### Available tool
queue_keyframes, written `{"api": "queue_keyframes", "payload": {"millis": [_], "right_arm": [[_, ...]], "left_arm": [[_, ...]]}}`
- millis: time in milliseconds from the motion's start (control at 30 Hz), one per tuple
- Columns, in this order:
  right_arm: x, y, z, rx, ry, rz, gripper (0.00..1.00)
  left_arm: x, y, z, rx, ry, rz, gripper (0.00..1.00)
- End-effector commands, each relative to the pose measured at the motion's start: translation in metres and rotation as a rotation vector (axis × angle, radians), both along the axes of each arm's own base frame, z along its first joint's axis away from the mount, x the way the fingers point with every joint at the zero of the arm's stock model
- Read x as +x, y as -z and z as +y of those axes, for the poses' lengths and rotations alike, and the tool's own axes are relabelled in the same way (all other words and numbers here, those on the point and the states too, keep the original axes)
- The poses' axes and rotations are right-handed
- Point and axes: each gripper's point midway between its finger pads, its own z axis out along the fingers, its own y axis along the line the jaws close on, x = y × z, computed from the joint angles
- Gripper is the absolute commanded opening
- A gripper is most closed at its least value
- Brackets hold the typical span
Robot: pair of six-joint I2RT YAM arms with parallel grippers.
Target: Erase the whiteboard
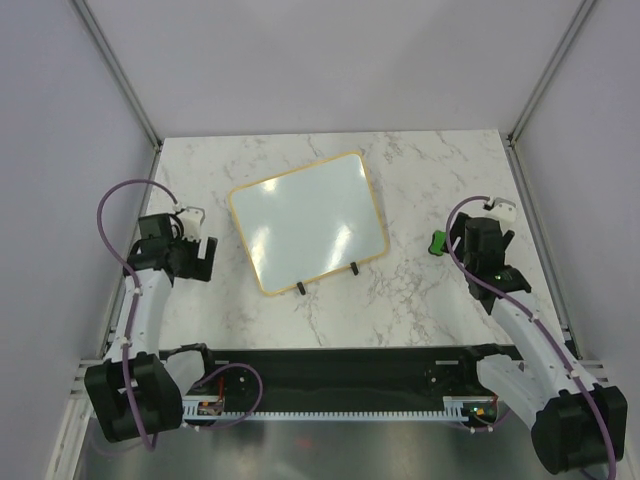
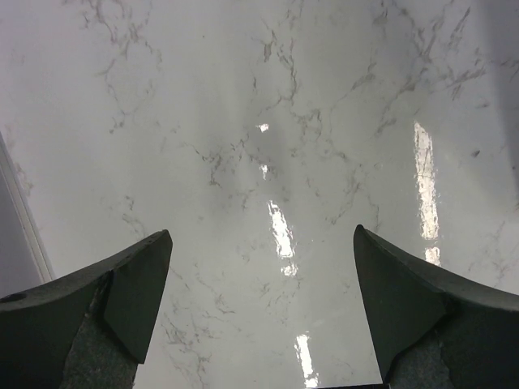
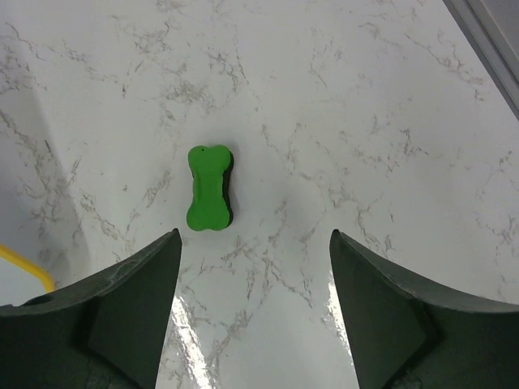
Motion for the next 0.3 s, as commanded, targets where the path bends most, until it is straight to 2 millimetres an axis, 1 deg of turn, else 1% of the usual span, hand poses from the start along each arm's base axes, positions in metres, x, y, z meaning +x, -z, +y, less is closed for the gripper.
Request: {"api": "queue_keyframes", "payload": {"millis": [0,67,100,267], "right_arm": [[-0.004,0.004,-0.001,0.011,0.011,-0.001,0.82],[-0.004,0.003,0.0,0.008,0.004,0.003,0.82],[-0.004,0.002,-0.001,0.006,0.008,0.001,0.82],[-0.007,0.0,-0.002,0.013,0.015,-0.021,0.82]], "left_arm": [[-0.002,0.006,0.013,0.06,-0.036,-0.001,0.99],[-0.003,0.006,0.011,0.05,-0.035,-0.009,0.99],[-0.002,0.002,0.011,0.052,-0.036,-0.028,0.99],[-0.001,-0.005,0.008,0.039,-0.037,-0.069,0.99]]}}
